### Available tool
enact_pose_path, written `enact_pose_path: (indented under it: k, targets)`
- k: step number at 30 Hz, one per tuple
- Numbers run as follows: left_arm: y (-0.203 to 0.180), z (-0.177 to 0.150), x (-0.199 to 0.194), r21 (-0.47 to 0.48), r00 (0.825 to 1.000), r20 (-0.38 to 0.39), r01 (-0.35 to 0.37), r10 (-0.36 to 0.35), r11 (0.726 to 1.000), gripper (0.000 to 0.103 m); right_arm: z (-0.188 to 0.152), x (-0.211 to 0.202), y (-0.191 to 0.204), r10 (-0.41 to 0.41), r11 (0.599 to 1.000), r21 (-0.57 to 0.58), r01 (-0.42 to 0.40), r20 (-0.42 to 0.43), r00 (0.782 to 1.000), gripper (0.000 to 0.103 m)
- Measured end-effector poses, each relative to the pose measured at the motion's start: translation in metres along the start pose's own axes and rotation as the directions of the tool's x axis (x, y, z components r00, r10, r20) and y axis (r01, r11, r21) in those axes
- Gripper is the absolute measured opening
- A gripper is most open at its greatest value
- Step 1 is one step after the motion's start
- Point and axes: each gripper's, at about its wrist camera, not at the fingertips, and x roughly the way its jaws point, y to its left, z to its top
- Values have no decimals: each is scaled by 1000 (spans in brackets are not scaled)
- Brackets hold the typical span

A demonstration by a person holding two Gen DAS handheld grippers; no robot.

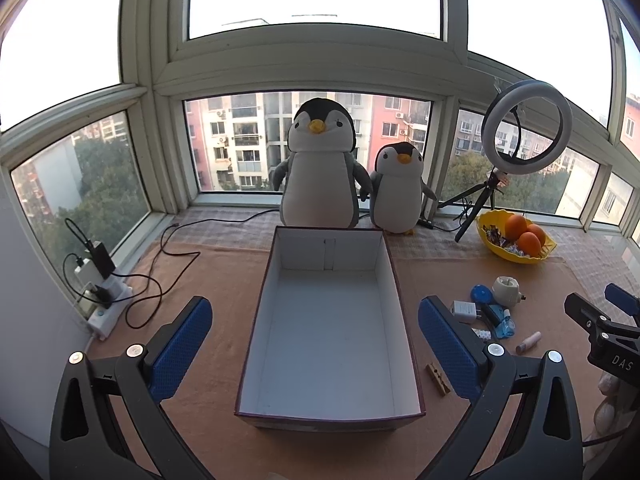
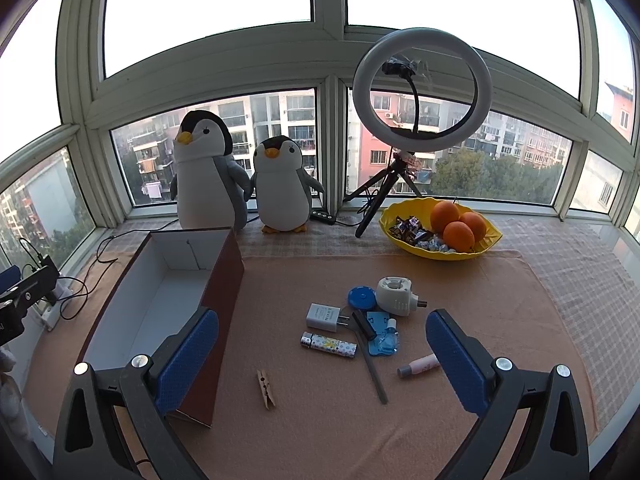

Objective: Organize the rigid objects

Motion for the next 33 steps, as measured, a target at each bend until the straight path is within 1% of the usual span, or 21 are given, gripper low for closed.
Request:
enact_pose_path:
  k: [33]
  targets:
    - [2,-1,3,-2,1000,-5,1,-1,1000,103,-4,1,1,5,1000,1,-5,-8,1000,102]
